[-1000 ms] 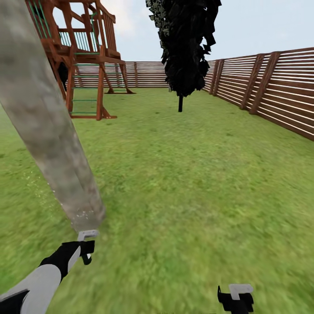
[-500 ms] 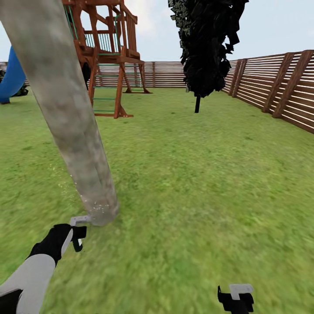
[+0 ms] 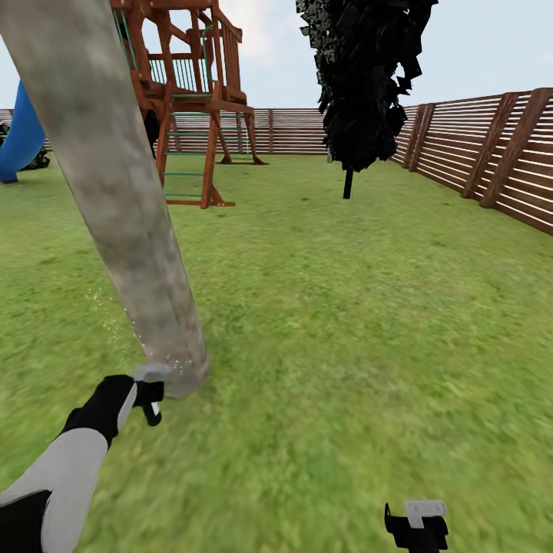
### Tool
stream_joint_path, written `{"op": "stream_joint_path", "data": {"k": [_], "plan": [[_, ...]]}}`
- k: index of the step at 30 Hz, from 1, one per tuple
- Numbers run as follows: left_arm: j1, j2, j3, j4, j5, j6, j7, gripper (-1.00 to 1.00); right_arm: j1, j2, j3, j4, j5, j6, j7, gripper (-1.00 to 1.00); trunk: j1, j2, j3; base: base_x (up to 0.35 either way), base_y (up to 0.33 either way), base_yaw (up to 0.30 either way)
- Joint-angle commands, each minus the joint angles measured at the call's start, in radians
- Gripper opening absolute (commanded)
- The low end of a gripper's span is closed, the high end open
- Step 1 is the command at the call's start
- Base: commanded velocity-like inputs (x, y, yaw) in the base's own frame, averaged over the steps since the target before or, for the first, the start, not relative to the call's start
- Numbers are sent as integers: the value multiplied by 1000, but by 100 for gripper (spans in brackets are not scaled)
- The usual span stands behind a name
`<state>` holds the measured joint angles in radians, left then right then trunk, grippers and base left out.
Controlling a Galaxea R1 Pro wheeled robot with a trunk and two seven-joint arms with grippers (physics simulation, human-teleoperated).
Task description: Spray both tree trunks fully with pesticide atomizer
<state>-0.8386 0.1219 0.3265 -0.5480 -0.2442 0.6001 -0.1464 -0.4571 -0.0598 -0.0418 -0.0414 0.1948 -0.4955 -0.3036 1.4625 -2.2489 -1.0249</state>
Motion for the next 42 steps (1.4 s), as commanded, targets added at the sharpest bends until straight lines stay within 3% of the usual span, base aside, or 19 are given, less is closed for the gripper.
{"op": "stream_joint_path", "data": {"k": [1,3,5,7,9,10,13,14,16,18,19,20,22,25,29,34,42], "plan": [[-10,17,0,-5,1,35,-1,-100,0,0,0,0,0,0,1,100,0,0,0,0,0,0],[-13,61,0,-12,2,53,-3,-100,0,0,0,0,0,0,1,100,0,0,0,0,0,0],[-14,58,-1,-15,1,56,-3,-100,0,0,0,0,0,0,1,100,0,0,0,0,0,0],[-18,-10,-44,-17,-1,59,-2,-100,0,0,0,0,0,0,1,100,0,0,0,0,0,0],[-29,-43,-75,-31,0,68,0,-100,0,-1,-1,0,0,0,1,100,0,0,0,0,0,0],[-34,-43,-80,-35,1,83,-1,-100,0,-1,-1,-1,0,0,1,100,0,0,0,0,0,0],[-53,23,-79,-61,6,117,-2,-100,0,-1,0,-1,0,0,1,100,0,0,0,0,0,0],[-54,34,-82,-63,5,120,-2,-100,0,-2,0,-1,0,0,1,100,0,0,0,0,0,0],[-57,28,-85,-66,5,126,-2,-100,0,-2,0,-1,0,0,1,100,0,0,0,0,0,0],[-61,-17,-97,-69,2,167,-2,-100,0,-2,0,-2,0,0,1,100,0,0,0,0,0,0],[-62,-23,-99,-74,3,173,-2,-100,0,-2,0,-2,0,0,1,100,0,0,0,0,0,0],[-66,-25,-100,-92,4,181,-2,-100,0,-2,0,-2,0,0,1,100,0,0,0,0,0,0],[-85,-1,-101,-135,5,250,-3,-100,0,0,2,-2,0,-1,1,100,0,0,0,0,0,35],[-92,21,-102,-159,5,286,-4,-100,0,2,2,-2,0,-1,1,100,0,0,0,0,0,209],[-94,1,-104,-164,5,290,-4,-100,0,3,2,-2,0,-1,1,100,0,0,0,0,0,272],[-99,-31,-143,-175,4,291,-3,-100,0,1,1,-2,0,-1,1,100,0,0,0,0,0,146],[-96,-25,-147,-238,4,299,-2,-100,0,-2,0,-2,0,-1,0,100,0,0,0,186,-162,3]]}}
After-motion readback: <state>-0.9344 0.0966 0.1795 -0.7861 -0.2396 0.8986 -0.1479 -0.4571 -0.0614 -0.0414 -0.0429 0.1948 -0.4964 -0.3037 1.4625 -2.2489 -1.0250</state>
